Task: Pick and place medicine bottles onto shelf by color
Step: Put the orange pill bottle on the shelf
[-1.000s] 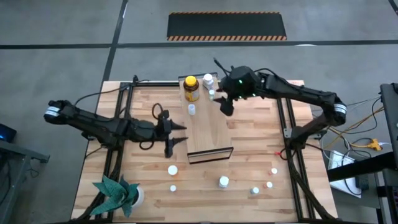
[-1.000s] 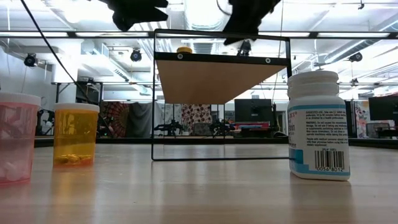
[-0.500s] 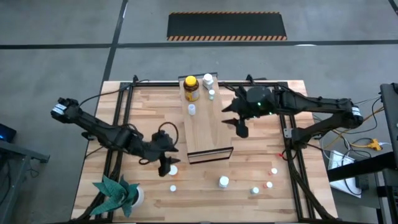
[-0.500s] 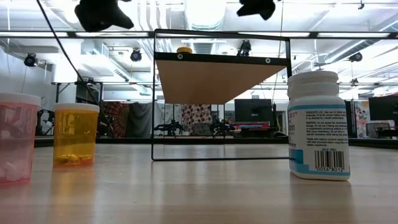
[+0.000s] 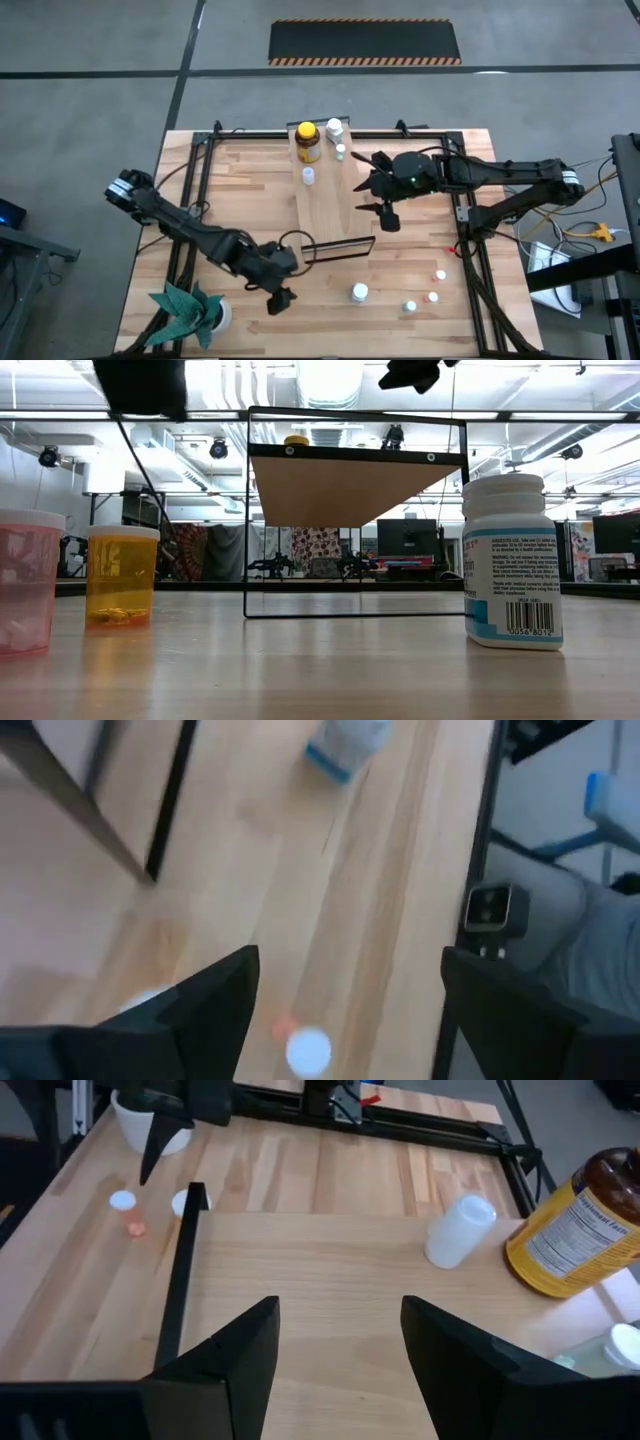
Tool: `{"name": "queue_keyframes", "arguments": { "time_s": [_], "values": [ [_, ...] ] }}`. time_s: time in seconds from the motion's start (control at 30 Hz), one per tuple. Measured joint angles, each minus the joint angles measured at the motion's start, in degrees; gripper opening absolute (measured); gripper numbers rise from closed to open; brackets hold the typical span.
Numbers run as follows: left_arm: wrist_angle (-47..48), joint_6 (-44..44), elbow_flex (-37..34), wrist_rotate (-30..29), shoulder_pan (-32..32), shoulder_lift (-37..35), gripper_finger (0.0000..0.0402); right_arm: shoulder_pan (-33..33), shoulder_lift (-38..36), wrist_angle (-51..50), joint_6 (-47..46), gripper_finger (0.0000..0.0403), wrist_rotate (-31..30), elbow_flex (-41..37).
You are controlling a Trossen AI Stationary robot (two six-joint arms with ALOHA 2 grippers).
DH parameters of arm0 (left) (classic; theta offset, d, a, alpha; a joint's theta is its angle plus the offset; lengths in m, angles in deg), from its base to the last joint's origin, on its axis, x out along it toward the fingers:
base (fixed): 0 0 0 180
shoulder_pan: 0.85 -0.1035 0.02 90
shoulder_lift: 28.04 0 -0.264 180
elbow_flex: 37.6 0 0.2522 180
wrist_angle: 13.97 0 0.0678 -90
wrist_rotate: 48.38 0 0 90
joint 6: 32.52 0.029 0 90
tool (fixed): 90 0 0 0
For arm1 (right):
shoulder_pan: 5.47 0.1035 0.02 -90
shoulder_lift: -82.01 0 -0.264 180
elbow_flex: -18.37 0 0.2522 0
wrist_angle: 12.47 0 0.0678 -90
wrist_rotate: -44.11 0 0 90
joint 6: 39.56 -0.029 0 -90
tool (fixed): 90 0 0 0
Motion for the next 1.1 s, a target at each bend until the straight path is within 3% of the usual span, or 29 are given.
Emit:
{"name": "queue_keyframes", "arguments": {
  "time_s": [0.2, 0.47, 0.67, 1.1],
  "values": [
    [8.8, -1.8, 2.6, 1.0, 0.9, 2.2, 0.0278, 0.0, 0.0, 0.0, 1.2, 0.0201, 0.1, 0.0],
    [15.0, 4.4, 0.8, -5.9, 1.1, 2.3, 0.0274, 0.0, 0.0, 0.0, 1.3, 0.0201, 0.1, -0.3],
    [15.3, 10.7, 0.7, -9.4, 0.9, 2.3, 0.0273, 0.0, 0.0, 0.0, 1.3, 0.0201, 0.1, -0.4],
    [7.6, 10.2, -5.9, -9.6, 0.9, 2.5, 0.0273, 0.1, 0.0, 0.0, 1.1, 0.0201, 0.2, -3.1]
  ]
}}
